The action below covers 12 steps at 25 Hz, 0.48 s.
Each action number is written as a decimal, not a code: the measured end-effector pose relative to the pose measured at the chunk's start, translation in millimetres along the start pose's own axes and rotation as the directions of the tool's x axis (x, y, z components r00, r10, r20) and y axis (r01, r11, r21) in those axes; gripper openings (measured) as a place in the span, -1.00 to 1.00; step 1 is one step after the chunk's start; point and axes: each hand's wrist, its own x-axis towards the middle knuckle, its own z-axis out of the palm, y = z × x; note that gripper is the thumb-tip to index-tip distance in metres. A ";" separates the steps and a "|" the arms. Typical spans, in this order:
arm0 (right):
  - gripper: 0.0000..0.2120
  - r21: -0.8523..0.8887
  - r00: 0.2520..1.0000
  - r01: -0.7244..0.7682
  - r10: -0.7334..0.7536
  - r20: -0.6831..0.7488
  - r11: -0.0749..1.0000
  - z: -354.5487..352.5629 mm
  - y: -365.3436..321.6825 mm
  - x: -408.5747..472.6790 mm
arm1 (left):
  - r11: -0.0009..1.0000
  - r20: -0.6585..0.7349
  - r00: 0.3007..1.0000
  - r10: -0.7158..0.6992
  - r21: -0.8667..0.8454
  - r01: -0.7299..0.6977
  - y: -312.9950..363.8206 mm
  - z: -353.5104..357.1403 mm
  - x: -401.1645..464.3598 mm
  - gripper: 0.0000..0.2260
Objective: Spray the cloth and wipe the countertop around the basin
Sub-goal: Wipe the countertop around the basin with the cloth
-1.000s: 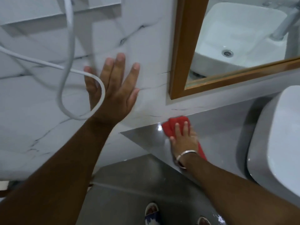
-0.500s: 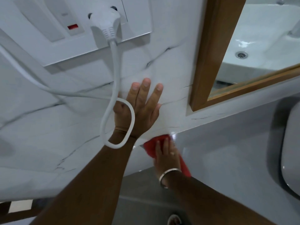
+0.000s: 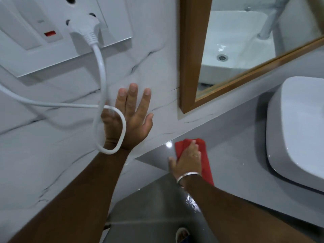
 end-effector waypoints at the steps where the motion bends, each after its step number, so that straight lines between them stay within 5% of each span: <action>1: -0.14 -0.092 0.993 0.120 -0.119 0.016 0.988 10.0 -6.3 -4.1 | 1.000 0.003 1.000 0.010 -0.002 -0.010 -0.1 -0.4 0.3 -0.34; 3: -0.24 -0.280 0.886 0.464 -0.443 0.139 0.840 13.5 16.5 -19.7 | 1.000 0.011 1.000 0.021 -0.017 -0.021 -2.4 -1.2 2.5 -0.34; 5: -0.31 -0.387 0.786 0.601 -0.603 0.132 0.699 2.8 71.6 -30.3 | 0.998 0.037 0.999 -0.018 -0.064 0.021 1.3 -3.0 -1.2 -0.35; 7: -0.32 -0.381 0.885 0.441 -0.464 0.035 0.812 -17.3 133.2 -33.8 | 0.990 0.122 0.992 -0.027 -0.134 0.044 27.7 -5.6 -20.9 -0.35; 9: -0.36 -0.278 0.983 0.156 -0.176 -0.050 0.948 -36.4 182.4 -43.1 | 0.972 0.277 0.960 0.051 -0.234 0.016 77.7 -17.6 -57.1 -0.35; 12: -0.36 -0.241 0.990 0.023 -0.055 -0.128 0.970 -35.3 217.4 -59.3 | 0.858 0.534 0.815 0.224 -0.505 0.095 182.7 -48.0 -93.8 -0.29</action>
